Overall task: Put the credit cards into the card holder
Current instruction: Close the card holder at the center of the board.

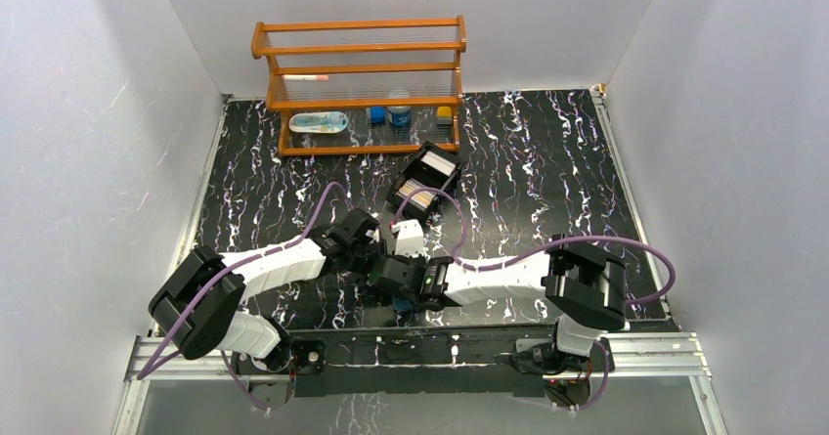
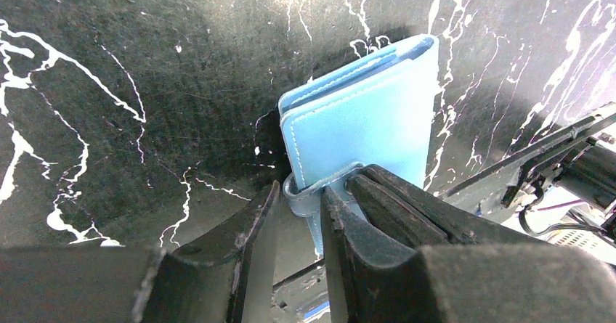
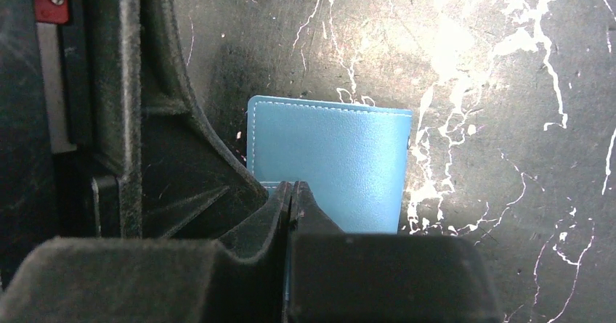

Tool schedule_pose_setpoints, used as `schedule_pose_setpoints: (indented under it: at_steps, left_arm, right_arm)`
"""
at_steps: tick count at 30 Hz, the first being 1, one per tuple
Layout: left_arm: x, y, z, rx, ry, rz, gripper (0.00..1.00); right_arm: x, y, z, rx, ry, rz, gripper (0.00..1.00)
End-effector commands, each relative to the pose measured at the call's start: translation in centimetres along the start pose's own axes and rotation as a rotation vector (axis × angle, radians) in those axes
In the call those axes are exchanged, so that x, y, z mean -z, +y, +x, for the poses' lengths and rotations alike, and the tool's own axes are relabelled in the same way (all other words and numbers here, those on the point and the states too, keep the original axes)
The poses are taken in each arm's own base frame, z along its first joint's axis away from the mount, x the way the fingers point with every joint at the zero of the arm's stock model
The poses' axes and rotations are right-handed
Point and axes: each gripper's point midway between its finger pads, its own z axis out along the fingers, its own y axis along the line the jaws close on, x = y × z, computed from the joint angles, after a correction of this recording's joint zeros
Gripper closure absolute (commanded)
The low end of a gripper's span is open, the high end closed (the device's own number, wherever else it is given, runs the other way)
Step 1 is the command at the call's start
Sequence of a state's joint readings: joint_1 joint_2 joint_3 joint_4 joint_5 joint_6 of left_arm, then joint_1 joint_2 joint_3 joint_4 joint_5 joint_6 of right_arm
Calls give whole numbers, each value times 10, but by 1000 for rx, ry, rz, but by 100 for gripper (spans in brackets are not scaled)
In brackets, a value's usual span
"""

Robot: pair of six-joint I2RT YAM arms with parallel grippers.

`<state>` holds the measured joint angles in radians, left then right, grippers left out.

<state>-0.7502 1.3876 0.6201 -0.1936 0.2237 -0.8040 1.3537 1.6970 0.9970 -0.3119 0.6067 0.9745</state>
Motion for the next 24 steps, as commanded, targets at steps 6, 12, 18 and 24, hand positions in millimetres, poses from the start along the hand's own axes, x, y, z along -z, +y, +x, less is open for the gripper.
schedule_pose_setpoints:
  at_steps: [6, 12, 18, 24]
  left_arm:
    - [1, 26, 5, -1, 4, -125, 75]
    - [1, 27, 5, 0, 6, -137, 75]
    - [0, 26, 5, 16, 6, -135, 75]
    - [-1, 22, 9, 39, 20, -108, 76]
  right_arm:
    - [10, -41, 103, 159, 265, 96, 100]
    - [12, -57, 131, 186, 311, 138, 100]
    - [8, -74, 168, 181, 393, 141, 100]
    - [12, -80, 184, 175, 440, 136, 100]
